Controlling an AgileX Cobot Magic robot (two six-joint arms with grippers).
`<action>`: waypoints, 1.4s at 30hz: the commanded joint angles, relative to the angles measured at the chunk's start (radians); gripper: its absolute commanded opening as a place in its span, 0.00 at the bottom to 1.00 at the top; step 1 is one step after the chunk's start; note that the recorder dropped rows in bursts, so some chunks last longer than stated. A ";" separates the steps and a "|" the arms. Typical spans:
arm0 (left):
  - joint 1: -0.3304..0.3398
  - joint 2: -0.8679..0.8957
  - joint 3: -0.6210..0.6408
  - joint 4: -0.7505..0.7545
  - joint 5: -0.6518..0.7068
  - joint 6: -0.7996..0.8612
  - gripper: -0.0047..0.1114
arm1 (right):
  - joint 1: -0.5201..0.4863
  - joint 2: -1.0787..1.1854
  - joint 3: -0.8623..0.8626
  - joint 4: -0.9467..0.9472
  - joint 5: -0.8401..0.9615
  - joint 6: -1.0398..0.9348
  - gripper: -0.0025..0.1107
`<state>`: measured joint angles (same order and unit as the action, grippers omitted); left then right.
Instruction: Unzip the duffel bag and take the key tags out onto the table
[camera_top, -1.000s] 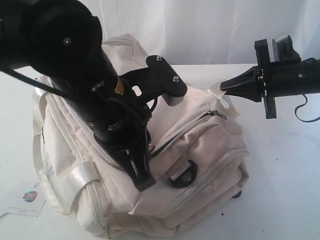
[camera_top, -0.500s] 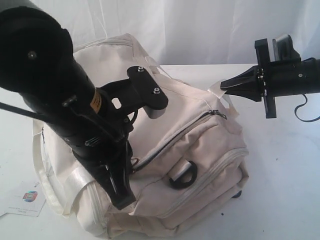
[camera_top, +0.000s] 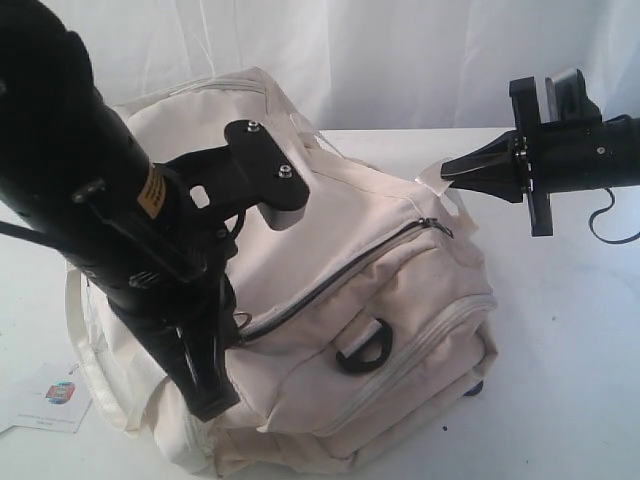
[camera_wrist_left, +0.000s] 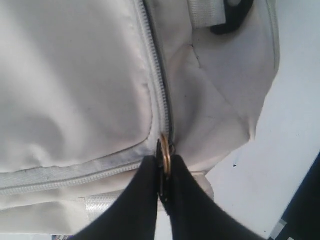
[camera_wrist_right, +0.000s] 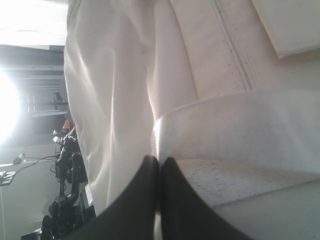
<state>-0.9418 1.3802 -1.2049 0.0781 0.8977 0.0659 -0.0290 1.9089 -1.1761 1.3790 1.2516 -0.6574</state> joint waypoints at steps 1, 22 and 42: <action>0.000 -0.019 0.010 -0.010 0.122 -0.010 0.04 | -0.016 -0.014 -0.012 0.038 -0.031 -0.019 0.02; 0.000 -0.024 0.098 -0.010 -0.124 -0.019 0.04 | -0.018 -0.014 -0.012 0.010 -0.031 -0.194 0.51; 0.000 -0.024 0.098 -0.008 -0.183 -0.018 0.04 | 0.022 -0.372 -0.009 -0.128 -0.031 -0.286 0.57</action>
<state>-0.9418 1.3676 -1.1151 0.0797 0.7200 0.0551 -0.0290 1.6006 -1.1834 1.2754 1.2139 -0.8838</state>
